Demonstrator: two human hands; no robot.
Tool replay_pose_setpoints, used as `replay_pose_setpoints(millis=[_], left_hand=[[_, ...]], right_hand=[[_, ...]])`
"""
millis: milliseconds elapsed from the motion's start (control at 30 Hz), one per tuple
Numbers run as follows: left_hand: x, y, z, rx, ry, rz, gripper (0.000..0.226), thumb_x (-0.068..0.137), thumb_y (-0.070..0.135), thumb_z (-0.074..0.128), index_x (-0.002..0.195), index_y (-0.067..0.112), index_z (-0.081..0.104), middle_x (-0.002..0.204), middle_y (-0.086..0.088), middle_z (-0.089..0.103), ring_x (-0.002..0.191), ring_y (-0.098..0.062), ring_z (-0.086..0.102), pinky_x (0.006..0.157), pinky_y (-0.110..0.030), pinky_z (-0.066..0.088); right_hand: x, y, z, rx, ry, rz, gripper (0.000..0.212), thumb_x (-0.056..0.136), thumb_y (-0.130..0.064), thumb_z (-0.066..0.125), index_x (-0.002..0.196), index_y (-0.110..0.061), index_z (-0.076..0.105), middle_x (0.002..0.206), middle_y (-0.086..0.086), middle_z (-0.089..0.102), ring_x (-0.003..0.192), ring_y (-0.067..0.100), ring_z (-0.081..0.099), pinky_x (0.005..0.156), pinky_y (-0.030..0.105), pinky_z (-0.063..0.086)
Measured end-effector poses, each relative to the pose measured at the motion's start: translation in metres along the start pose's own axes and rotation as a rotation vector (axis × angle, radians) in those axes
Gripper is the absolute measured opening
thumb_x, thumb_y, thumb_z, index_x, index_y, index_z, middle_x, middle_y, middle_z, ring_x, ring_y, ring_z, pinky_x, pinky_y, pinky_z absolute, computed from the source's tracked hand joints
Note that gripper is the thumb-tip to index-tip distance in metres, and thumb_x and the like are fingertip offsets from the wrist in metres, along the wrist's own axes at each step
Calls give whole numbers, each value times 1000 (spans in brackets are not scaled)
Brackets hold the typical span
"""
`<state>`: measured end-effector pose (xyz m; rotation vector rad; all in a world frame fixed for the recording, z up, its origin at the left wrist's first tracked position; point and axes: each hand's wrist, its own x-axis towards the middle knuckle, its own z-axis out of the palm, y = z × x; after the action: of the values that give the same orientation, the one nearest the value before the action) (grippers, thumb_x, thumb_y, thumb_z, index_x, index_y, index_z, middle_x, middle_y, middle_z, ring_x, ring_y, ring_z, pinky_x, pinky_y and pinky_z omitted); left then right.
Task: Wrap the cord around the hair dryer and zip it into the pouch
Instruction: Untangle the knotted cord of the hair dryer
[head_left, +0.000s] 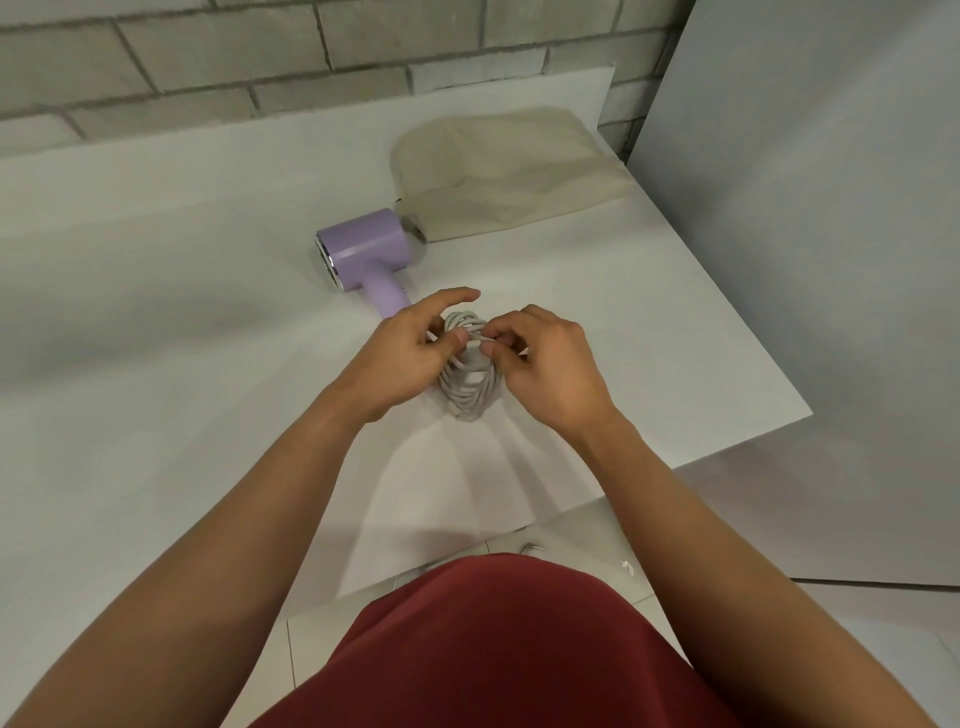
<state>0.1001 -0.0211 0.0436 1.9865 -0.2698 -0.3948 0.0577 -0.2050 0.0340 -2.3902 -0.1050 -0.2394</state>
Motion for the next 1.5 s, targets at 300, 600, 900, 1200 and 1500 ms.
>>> replay_pose_setpoints(millis=[300, 600, 900, 1200, 1500], left_hand=[[5, 12, -11, -43, -56, 0, 27, 100, 19, 64, 116, 40, 65, 107, 6, 69, 96, -23, 70, 84, -49, 63], [15, 20, -11, -44, -160, -48, 18, 108, 41, 47, 117, 45, 63, 109, 4, 71, 98, -16, 66, 81, -35, 58], [12, 8, -1, -212, -164, -117, 16, 106, 30, 56, 119, 32, 65, 110, -2, 73, 97, -19, 68, 87, -46, 56], [11, 13, 8, -140, -22, -103, 13, 104, 36, 58, 110, 41, 68, 98, 12, 76, 92, -7, 70, 73, -22, 50], [9, 15, -1, -271, -46, -95, 24, 108, 37, 50, 121, 31, 68, 100, -5, 74, 88, -13, 65, 66, -29, 48]], right_hand=[[2, 8, -17, 401, 32, 159, 11, 99, -23, 66, 97, -33, 72, 103, -10, 68, 97, 14, 67, 89, 49, 59], [-12, 5, -15, 597, 163, 86, 15, 106, -18, 62, 106, -31, 69, 111, 3, 66, 105, 23, 67, 90, 44, 62], [0, 18, -23, 300, 47, 94, 17, 105, -21, 61, 119, -20, 70, 117, -9, 68, 108, 7, 64, 92, 38, 58], [7, 8, -30, -359, 6, -377, 24, 98, -22, 68, 120, -25, 76, 101, -2, 70, 91, 28, 61, 58, 37, 55], [4, 23, -36, 86, 132, -18, 16, 97, -30, 74, 111, -27, 80, 101, -14, 76, 87, 14, 61, 77, 33, 54]])
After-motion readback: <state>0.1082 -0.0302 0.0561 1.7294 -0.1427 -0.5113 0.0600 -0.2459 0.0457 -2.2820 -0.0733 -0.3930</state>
